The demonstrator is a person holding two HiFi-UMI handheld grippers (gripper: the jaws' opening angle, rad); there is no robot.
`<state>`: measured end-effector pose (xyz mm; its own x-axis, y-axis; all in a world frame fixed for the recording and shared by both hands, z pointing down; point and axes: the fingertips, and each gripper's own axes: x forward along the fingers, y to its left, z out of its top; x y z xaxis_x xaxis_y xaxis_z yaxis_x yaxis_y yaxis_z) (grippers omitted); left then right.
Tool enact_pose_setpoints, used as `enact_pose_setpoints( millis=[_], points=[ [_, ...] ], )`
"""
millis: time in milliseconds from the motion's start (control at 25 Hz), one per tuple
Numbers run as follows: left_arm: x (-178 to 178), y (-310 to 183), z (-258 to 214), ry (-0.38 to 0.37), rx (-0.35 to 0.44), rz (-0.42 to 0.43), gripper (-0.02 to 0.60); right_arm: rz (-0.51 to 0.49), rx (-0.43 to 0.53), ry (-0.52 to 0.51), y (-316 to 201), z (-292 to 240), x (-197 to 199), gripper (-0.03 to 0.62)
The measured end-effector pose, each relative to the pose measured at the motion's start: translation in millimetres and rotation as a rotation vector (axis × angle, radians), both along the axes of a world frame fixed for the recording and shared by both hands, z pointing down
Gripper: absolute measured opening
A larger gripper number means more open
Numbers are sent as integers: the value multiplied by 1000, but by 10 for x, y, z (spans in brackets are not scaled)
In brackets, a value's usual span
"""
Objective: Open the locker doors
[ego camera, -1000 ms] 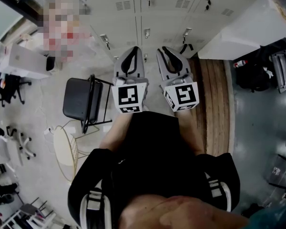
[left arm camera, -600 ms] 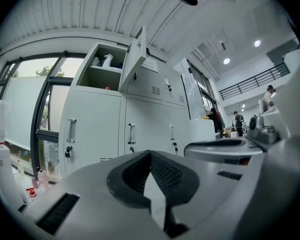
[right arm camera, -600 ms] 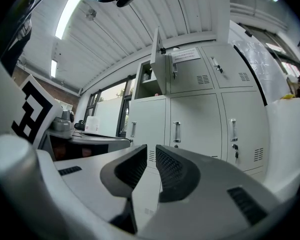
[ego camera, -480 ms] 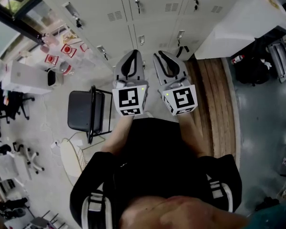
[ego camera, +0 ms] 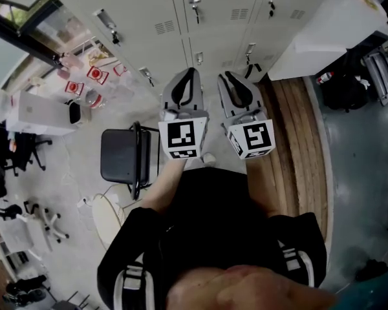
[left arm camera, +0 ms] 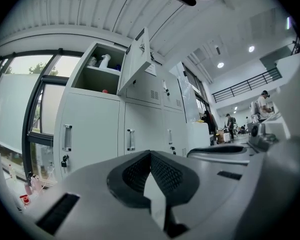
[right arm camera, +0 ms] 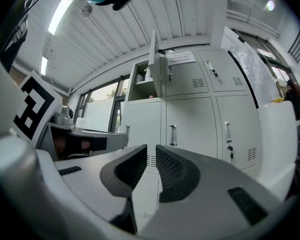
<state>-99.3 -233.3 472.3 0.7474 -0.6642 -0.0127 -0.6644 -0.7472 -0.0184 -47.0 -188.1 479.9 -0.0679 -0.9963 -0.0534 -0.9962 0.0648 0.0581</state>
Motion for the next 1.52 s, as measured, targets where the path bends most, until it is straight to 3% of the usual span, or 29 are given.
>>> enact_pose_setpoints(
  millis=[440, 760, 1080, 1520],
  points=[
    [-381, 14, -168, 30, 11, 67, 9, 77, -1, -1, -9, -68, -387, 64],
    [-329, 95, -172, 41, 10, 106, 9, 105, -2, -8, 79, -82, -367, 64],
    [-16, 100, -126, 24, 18, 112, 9, 122, 28, -26, 121, -81, 33, 64],
    [878, 158, -165, -8, 5, 93, 9, 66, 54, -46, 135, -219, 902, 64]
  ],
)
